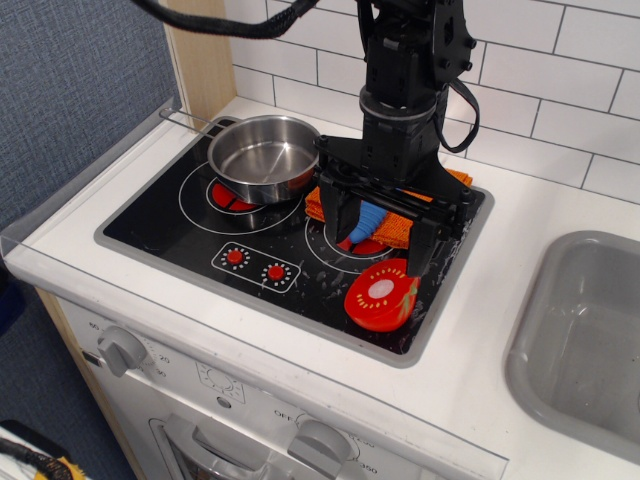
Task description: Put the pot on the bottom left.
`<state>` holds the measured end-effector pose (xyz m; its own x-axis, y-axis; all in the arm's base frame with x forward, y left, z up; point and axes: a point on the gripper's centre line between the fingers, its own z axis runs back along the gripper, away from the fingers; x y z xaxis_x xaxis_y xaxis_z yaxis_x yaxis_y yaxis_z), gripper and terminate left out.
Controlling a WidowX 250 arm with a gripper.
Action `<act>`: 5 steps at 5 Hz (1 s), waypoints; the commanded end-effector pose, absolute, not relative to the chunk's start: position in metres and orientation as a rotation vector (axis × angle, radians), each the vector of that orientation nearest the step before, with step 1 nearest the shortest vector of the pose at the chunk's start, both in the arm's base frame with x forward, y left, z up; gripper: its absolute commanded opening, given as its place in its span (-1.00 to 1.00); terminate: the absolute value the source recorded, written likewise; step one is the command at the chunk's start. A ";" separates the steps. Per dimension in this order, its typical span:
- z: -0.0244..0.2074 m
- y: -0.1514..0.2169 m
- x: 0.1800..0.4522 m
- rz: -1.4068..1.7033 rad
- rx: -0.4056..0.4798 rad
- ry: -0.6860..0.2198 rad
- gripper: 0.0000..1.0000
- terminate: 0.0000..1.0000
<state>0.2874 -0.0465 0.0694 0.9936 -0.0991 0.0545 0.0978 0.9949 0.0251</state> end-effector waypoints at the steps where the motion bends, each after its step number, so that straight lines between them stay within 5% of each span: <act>1: 0.069 -0.047 0.287 -0.099 0.022 -0.056 1.00 -1.00; 5: 0.071 0.057 0.356 0.099 -0.021 -0.103 1.00 -1.00</act>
